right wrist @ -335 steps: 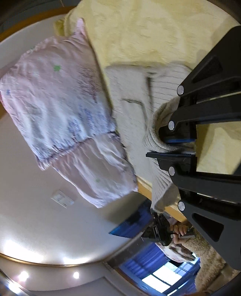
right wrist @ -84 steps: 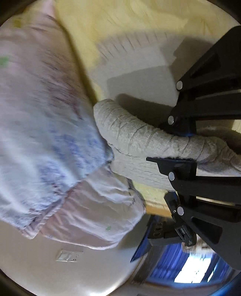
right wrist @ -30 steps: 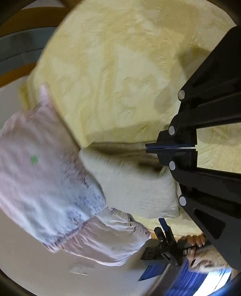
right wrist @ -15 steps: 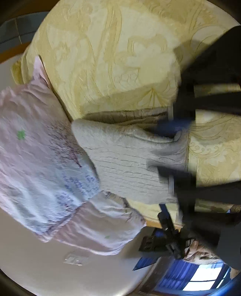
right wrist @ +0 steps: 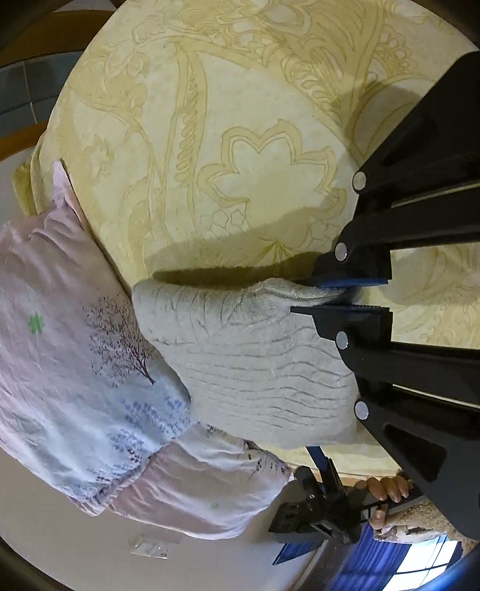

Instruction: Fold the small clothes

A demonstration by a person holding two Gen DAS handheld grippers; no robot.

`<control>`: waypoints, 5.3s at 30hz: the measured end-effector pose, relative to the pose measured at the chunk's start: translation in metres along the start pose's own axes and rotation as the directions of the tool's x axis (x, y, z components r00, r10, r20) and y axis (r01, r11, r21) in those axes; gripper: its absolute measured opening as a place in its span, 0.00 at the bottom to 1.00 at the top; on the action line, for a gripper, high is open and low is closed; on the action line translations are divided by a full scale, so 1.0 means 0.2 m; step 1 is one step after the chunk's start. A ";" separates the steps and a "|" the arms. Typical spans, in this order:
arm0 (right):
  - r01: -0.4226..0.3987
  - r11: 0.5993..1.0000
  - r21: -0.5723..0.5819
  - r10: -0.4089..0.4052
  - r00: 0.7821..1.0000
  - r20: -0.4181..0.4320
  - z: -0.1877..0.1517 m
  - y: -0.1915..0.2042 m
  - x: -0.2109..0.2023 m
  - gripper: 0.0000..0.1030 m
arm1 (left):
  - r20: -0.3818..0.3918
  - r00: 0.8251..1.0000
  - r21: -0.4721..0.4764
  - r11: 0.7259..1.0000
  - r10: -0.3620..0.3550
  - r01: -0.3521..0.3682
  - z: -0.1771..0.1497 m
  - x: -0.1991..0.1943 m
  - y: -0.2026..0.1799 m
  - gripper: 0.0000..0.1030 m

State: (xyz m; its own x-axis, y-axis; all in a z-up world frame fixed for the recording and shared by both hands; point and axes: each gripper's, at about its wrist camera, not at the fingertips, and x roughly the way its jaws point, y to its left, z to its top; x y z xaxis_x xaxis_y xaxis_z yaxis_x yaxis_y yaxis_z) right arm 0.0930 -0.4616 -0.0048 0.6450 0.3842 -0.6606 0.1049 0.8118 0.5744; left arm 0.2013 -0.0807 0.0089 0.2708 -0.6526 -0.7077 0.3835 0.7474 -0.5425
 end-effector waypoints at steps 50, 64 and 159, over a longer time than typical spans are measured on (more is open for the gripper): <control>0.026 0.997 -0.068 -0.022 0.998 0.062 0.67 0.16 0.34 0.09 | 0.150 0.988 -0.227 0.971 -0.047 0.081 0.56 0.24 0.25 0.08; -0.070 0.995 0.066 0.069 0.998 0.011 0.57 0.00 0.18 0.45 | 0.147 0.988 -0.267 0.960 -0.041 0.080 0.52 0.09 0.26 0.52; 0.009 0.833 -0.553 -0.013 1.000 -0.003 -0.13 0.94 0.38 0.55 | 0.259 0.931 0.150 0.942 0.256 -0.301 -0.15 -0.35 -0.07 0.68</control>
State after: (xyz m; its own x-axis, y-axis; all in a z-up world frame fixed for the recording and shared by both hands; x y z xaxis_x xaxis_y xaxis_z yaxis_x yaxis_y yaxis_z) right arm 0.1421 -0.2690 0.0410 0.6410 0.3753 -0.6695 -0.3258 0.9228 0.2054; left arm 0.1506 -0.0424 0.0518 0.5793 -0.4485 -0.6806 0.4122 0.8816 -0.2302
